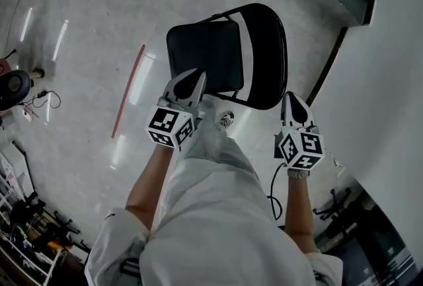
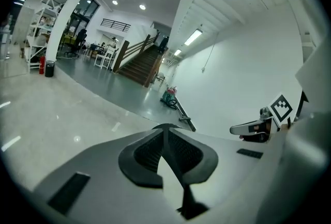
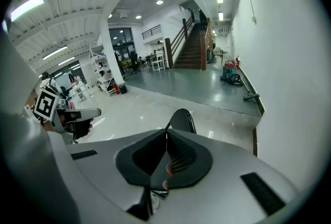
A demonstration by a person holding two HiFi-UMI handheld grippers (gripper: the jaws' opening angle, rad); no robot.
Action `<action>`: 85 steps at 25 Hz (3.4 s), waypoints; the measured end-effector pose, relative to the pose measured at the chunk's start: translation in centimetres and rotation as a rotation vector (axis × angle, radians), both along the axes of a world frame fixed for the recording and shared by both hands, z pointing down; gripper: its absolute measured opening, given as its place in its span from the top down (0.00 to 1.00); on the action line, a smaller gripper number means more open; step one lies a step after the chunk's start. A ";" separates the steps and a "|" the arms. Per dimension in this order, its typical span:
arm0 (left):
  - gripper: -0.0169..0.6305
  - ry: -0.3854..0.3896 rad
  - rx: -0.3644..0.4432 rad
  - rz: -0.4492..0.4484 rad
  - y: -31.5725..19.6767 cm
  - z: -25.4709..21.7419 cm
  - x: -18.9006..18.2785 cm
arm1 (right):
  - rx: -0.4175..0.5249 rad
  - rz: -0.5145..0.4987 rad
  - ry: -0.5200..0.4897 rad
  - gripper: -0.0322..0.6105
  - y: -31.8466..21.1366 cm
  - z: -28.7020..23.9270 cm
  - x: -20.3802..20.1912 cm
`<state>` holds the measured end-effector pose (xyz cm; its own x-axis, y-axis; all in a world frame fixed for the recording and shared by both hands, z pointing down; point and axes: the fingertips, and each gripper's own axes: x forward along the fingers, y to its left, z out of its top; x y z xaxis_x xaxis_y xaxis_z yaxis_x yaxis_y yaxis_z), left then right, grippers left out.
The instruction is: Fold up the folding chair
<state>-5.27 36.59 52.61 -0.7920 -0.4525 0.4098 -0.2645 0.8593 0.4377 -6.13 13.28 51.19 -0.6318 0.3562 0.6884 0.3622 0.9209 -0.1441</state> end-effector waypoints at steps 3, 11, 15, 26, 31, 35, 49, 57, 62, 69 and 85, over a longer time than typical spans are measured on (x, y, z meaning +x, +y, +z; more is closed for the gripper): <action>0.95 0.046 -0.008 0.004 1.8 2.6 -2.6 | 0.076 0.035 0.058 0.94 -0.1 2.2 -4.1; 0.85 0.230 -0.017 0.049 5.4 12.0 -6.6 | 0.251 0.067 0.244 0.67 -0.5 11.4 -10.5; 0.71 0.377 0.001 0.027 7.2 19.3 -6.4 | 0.361 0.025 0.303 0.56 -1.0 15.6 -12.2; 0.53 0.752 -0.064 -0.082 12.9 39.4 -1.7 | 0.491 0.004 0.408 0.51 -0.9 22.1 -13.2; 0.51 0.869 -0.006 -0.123 14.4 46.8 1.7 | 0.498 0.006 0.426 0.52 -1.1 22.3 -12.8; 0.46 0.878 0.049 -0.160 15.0 50.3 2.5 | 0.509 0.004 0.433 0.51 -1.0 22.3 -12.8; 0.31 0.784 0.291 0.050 14.3 55.5 2.4 | 0.512 0.008 0.491 0.51 -1.0 22.4 -12.6; 0.31 0.776 0.399 0.017 13.3 55.9 2.1 | 0.525 0.009 0.487 0.51 -1.3 22.3 -12.7; 0.31 0.812 0.405 0.035 13.4 55.9 2.2 | 0.523 0.007 0.490 0.51 -1.3 22.6 -12.8; 0.31 0.834 0.382 0.014 13.3 55.0 2.5 | 0.498 -0.006 0.505 0.51 -1.8 23.0 -13.3; 0.31 0.822 0.264 0.153 5.6 45.0 0.0 | 0.348 -0.015 0.535 0.51 -7.3 18.0 -14.9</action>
